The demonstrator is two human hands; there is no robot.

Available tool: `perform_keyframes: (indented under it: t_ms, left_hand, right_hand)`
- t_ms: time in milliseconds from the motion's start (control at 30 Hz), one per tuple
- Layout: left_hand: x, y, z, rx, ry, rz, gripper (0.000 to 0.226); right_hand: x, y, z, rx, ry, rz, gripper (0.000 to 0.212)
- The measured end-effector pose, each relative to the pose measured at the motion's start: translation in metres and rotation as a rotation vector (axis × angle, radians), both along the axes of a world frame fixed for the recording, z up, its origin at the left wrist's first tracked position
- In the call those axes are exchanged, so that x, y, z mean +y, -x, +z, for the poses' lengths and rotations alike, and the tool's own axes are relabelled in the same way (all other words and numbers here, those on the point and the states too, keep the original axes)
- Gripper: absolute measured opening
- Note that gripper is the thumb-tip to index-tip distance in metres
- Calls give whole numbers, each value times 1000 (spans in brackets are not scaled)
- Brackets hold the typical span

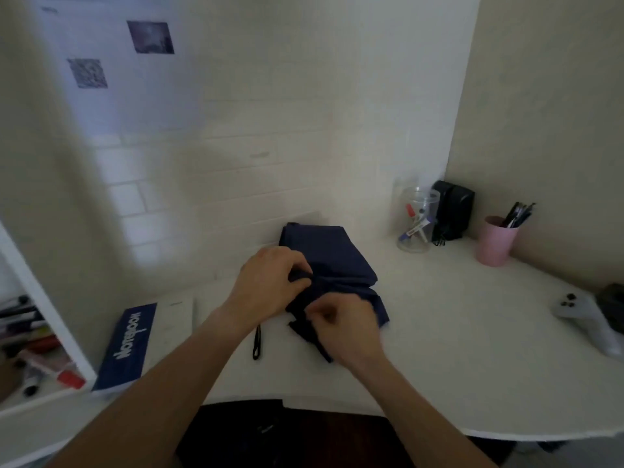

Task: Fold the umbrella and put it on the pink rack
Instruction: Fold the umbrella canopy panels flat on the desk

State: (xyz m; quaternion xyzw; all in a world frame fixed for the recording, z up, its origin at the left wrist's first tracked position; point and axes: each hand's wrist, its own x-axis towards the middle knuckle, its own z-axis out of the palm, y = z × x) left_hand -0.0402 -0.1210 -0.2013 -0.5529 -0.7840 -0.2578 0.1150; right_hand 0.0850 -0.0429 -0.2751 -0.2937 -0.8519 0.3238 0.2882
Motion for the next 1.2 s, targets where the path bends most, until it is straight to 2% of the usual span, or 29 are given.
perform_keyframes:
  t_ms: [67,133,200,267,333,400,467,533,633,700,733,800,867,900,1000,1100,1200]
  left_hand:
    - [-7,-2,1,-6,16,12,10]
    - [-10,-7,3,-28,21,19,11]
    - [-12,-11,4,-43,9,17,12]
    - [-19,-19,0,-120,-78,-1,12]
    - [-32,-33,-10,-238,-151,-53,14]
    - [-48,-51,-28,-312,-77,-138,16]
    - [-60,-63,-50,-402,110,-244,16]
    - [-67,-70,-69,-602,251,-251,30]
    - [-62,-77,-86,-1072,246,10,68]
    - [-52,-80,-93,-1405,257,78,76]
    - [-45,-82,-96,-1568,258,60,77]
    - [-31,-84,-102,-1871,171,27,72]
    - [-16,-85,-105,-2084,-9,60,66]
    - [-10,-84,-107,-2137,-81,70,65]
    - [6,-78,-105,-2199,-260,58,64]
    - [24,-62,-100,-2231,-406,-60,72]
    - [47,-42,-91,-2135,-558,-89,75]
  right_hand:
    - [27,-22,19,35,-242,-134,31]
    - [46,-20,32,31,-329,-32,50]
    - [51,-10,43,-38,-393,84,36]
    - [56,-16,55,22,-358,94,16]
    - [59,-36,51,153,-240,82,15]
    - [53,-60,29,171,-213,86,20]
    - [44,-80,-6,107,-187,106,26]
    - [37,-97,-37,70,-144,140,29]
    - [27,-112,-59,64,-81,53,25]
    - [20,-117,-63,67,90,-107,29]
    - [15,-115,-61,93,241,-156,31]
    - [9,-108,-54,227,660,-189,29]
    - [3,-105,-39,358,1031,-215,16]
    - [5,-104,-36,433,1087,-230,12]
    - [9,-96,-27,463,987,-261,16]
    - [6,-94,-21,471,920,-229,21]
    - [4,-87,-17,510,873,-178,21]
